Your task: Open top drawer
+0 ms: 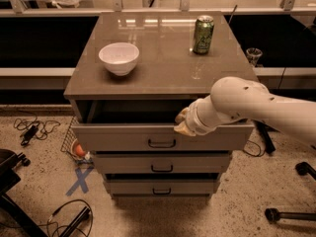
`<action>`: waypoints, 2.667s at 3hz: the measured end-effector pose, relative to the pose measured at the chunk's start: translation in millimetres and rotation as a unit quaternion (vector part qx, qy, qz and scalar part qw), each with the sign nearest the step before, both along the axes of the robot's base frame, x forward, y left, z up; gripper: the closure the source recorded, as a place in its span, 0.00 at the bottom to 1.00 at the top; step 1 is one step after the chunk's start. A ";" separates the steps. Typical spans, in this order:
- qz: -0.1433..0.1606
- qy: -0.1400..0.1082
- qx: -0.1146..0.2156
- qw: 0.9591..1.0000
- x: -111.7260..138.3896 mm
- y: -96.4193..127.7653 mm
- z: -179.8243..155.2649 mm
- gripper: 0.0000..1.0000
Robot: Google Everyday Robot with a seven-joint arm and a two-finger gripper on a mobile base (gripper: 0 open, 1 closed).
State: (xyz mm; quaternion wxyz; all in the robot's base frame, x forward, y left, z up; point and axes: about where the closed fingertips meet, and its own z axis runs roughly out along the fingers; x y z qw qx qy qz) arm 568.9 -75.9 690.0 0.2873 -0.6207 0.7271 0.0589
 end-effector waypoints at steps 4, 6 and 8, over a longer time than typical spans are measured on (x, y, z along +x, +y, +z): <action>0.003 0.001 0.000 1.000 -1.2 3.1 -1.2 0.00; -0.024 0.050 0.005 0.998 1.7 3.2 -49.5 0.15; -0.034 0.063 0.005 0.997 -5.4 1.5 -47.4 0.62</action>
Offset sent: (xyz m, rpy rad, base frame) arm -0.0002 0.0005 -0.0002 -0.0001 0.0004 0.0009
